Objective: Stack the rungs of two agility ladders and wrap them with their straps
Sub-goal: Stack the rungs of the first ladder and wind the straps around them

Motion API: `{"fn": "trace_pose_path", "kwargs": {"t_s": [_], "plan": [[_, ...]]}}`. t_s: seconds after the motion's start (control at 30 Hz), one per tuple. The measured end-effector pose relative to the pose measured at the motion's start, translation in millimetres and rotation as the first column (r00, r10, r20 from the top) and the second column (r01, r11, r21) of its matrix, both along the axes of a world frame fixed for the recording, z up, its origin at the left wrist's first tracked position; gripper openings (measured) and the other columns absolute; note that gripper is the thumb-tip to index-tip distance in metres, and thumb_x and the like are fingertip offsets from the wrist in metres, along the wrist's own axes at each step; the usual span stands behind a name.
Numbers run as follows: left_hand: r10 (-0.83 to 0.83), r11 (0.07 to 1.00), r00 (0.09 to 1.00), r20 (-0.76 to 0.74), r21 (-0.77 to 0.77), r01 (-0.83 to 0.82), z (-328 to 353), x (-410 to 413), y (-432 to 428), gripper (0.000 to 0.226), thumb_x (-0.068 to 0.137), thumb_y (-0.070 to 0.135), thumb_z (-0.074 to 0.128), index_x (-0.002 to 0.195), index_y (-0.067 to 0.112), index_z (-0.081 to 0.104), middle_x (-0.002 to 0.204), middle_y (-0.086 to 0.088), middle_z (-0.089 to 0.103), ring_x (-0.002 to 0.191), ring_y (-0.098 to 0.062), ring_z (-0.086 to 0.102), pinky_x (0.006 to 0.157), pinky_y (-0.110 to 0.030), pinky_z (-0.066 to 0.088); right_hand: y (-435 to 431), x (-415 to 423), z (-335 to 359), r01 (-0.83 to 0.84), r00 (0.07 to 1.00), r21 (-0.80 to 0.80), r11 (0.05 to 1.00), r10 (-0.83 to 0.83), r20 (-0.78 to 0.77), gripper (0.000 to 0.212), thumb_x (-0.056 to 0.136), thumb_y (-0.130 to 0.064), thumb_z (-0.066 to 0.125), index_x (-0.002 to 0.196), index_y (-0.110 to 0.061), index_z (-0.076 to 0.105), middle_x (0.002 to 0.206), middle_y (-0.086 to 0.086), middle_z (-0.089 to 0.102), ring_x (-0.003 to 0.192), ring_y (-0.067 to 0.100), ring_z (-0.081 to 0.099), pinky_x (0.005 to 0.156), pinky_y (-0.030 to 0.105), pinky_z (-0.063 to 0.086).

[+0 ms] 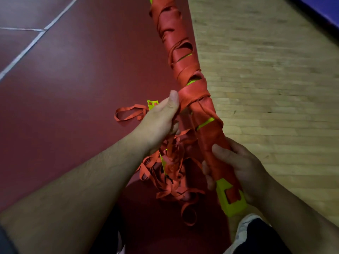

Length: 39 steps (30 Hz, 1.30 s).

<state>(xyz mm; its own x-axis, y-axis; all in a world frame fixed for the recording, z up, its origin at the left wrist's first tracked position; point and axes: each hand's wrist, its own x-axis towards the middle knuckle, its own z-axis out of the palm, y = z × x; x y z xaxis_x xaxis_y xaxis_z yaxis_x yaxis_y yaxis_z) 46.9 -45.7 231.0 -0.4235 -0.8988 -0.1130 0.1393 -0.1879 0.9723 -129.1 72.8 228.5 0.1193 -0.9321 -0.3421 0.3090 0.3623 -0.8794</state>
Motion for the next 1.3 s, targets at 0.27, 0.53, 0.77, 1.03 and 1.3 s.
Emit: {"fn": "trace_pose_path", "kwargs": {"t_s": [0.27, 0.53, 0.77, 1.03, 1.3], "plan": [[-0.184, 0.927, 0.965, -0.184, 0.294, 0.233, 1.7, 3.6, 1.6, 0.092, 0.078, 0.063, 0.051, 0.138, -0.005, 0.04, 0.04, 0.0, 0.03, 0.032, -0.011, 0.03, 0.054, -0.028, 0.017, 3.3, 0.8, -0.4, -0.217, 0.961, 0.156, 0.964, 0.182, 0.21, 0.079, 0.065, -0.054, 0.088, 0.104, 0.009, 0.062, 0.069, 0.024, 0.062, 0.043, 0.029, 0.06, 0.047, 0.035, 0.054], [0.17, 0.958, 0.985, -0.04, 0.24, -0.156, 3.8, -9.6, 3.8, 0.021, 0.093, 0.036, 0.065, 0.086, 0.017, 0.057, 0.051, 0.003, 0.052, 0.035, -0.01, 0.038, 0.041, -0.017, 0.036, -4.3, 10.7, -11.1, -0.09, 0.695, 0.055, 0.994, 0.102, -0.712, 0.077, 0.051, -0.079, 0.077, 0.119, -0.047, 0.056, 0.102, -0.016, 0.074, 0.091, 0.001, 0.07, 0.085, 0.032, 0.057], [0.126, 0.992, 0.985, 0.117, 0.002, -0.127, 1.3, -9.8, 5.5, 0.028, 0.1, 0.035, 0.055, 0.093, 0.009, 0.062, 0.053, 0.009, 0.053, 0.041, -0.005, 0.043, 0.051, -0.023, 0.039, -0.7, 19.4, -31.2, 0.113, 0.4, -0.126, 0.986, -0.161, -0.902, 0.057, 0.079, -0.058, 0.071, 0.126, -0.034, 0.049, 0.106, -0.004, 0.07, 0.096, 0.021, 0.067, 0.08, 0.041, 0.056], [-0.051, 0.988, 0.92, 0.389, -0.115, 0.103, 5.8, 9.0, -0.5, 0.033, 0.104, 0.037, 0.046, 0.09, 0.011, 0.06, 0.065, -0.002, 0.067, 0.064, -0.028, 0.066, 0.054, -0.025, 0.045, 2.3, 7.3, -35.4, 0.144, 0.417, -0.147, 0.979, -0.195, -0.888, 0.049, 0.076, -0.06, 0.068, 0.118, -0.036, 0.059, 0.093, -0.013, 0.07, 0.086, 0.015, 0.068, 0.071, 0.034, 0.055], [0.127, 0.905, 0.744, 0.656, -0.384, 0.184, 9.1, 15.2, -6.4, 0.028, 0.088, 0.028, 0.072, 0.067, 0.019, 0.056, 0.059, 0.009, 0.051, 0.053, -0.002, 0.044, 0.058, -0.023, 0.038, -1.3, 0.0, -35.0, 0.154, 0.332, -0.197, 0.968, -0.239, -0.913, 0.046, 0.08, -0.051, 0.073, 0.119, -0.035, 0.056, 0.088, -0.016, 0.065, 0.08, 0.015, 0.064, 0.066, 0.03, 0.05]]}}
